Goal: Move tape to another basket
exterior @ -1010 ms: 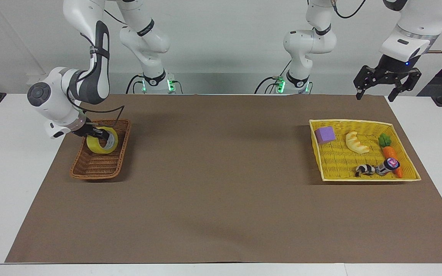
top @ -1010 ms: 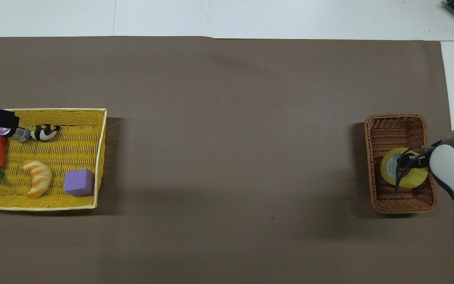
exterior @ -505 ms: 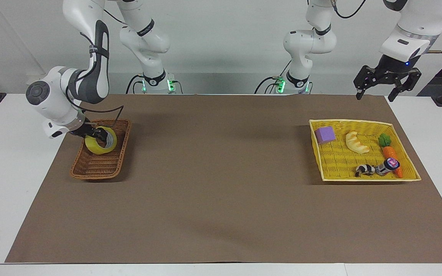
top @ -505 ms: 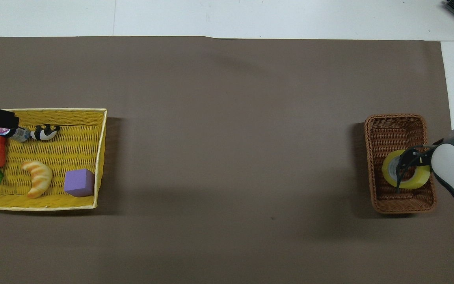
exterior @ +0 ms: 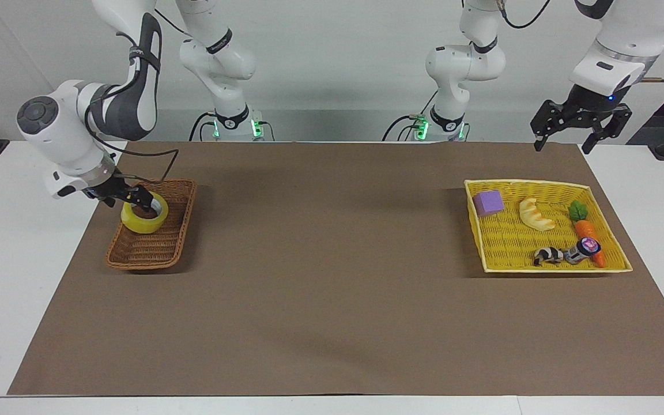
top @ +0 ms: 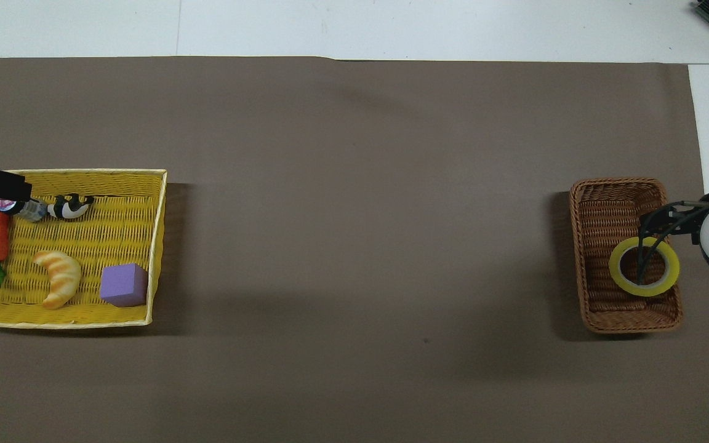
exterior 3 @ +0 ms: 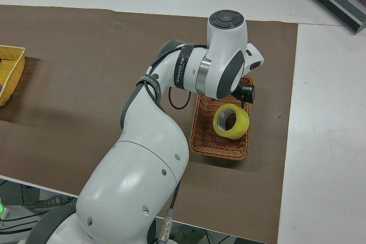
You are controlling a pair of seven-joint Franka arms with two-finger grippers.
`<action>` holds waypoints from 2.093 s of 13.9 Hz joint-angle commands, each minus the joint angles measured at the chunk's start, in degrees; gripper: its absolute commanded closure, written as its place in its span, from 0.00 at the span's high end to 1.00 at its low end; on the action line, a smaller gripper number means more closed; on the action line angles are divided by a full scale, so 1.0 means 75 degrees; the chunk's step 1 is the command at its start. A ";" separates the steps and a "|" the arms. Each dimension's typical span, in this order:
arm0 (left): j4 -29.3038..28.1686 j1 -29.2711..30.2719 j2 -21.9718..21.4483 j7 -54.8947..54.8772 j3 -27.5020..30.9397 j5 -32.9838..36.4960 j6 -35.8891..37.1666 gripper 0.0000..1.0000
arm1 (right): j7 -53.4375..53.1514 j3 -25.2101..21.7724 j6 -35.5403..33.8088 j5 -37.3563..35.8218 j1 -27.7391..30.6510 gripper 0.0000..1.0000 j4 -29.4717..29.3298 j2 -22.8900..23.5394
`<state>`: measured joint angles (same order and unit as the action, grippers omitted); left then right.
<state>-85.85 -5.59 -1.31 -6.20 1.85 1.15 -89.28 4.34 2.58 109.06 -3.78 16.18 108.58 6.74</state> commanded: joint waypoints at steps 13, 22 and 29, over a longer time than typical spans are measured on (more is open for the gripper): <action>0.0161 0.0089 -0.0025 0.0112 -0.0059 0.0010 0.0267 1.00 | -0.1201 0.0066 -0.1985 -0.0094 -0.1794 1.00 -0.2534 -0.0290; 0.0512 0.0101 0.0139 0.0124 -0.0035 0.0022 0.0982 1.00 | -0.0977 0.0090 -0.3479 0.0550 -0.1841 1.00 -0.2912 -0.1027; 0.0478 0.0101 0.0092 0.0089 -0.0035 0.0046 0.0853 1.00 | -0.0989 0.0090 -0.3596 0.0562 -0.1794 1.00 -0.2935 -0.1028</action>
<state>-83.88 -5.51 -1.32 -5.69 2.13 1.14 -83.51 -3.81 3.06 82.94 -0.81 2.02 86.04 -0.13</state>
